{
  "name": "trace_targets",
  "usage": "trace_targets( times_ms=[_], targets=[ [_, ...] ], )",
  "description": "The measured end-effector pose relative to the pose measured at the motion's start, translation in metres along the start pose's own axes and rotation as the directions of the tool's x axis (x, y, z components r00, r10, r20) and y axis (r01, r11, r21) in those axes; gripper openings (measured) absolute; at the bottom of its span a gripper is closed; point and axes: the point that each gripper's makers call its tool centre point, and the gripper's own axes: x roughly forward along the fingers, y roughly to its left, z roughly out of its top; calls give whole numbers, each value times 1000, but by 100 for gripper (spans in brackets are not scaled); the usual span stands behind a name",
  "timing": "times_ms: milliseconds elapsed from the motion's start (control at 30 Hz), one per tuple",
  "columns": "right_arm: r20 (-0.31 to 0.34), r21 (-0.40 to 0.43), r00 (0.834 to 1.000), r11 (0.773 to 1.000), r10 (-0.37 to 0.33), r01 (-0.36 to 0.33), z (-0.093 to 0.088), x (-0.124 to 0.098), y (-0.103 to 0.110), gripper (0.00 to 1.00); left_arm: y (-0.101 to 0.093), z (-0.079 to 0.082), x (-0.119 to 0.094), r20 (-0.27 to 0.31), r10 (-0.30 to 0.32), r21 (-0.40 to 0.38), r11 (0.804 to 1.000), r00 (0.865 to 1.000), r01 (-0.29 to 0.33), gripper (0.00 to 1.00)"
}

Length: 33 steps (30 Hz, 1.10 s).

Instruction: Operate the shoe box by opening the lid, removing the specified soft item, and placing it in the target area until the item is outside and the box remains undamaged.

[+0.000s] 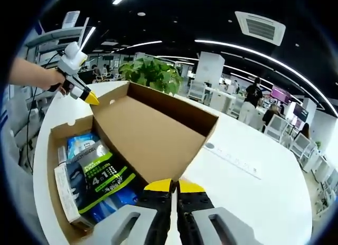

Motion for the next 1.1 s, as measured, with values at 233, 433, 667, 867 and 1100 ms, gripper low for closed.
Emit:
trace_targets(
  times_ms=[233, 433, 667, 867, 1100],
  targets=[
    [-10, -6, 1000, 1000, 4, -4, 0, 4, -2, 0, 3, -1, 5, -5, 2, -13, 1000, 1000, -2, 1],
    [-17, 1, 1000, 1000, 6, -6, 0, 8, -4, 0, 7, -1, 12, -9, 3, -26, 1000, 1000, -4, 1],
    [-28, 18, 1000, 1000, 10, -10, -1, 13, -5, 0, 6, -5, 15, -27, 10, -45, 999, 1000, -11, 1],
    [-33, 30, 999, 999, 10, -9, -2, 16, -6, 0, 6, -9, 17, -30, 10, -52, 999, 999, -12, 2],
    [-49, 37, 999, 999, 19, -18, -3, 21, -7, 0, 5, -11, 22, -46, 17, -53, 998, 999, -19, 2]
  ],
)
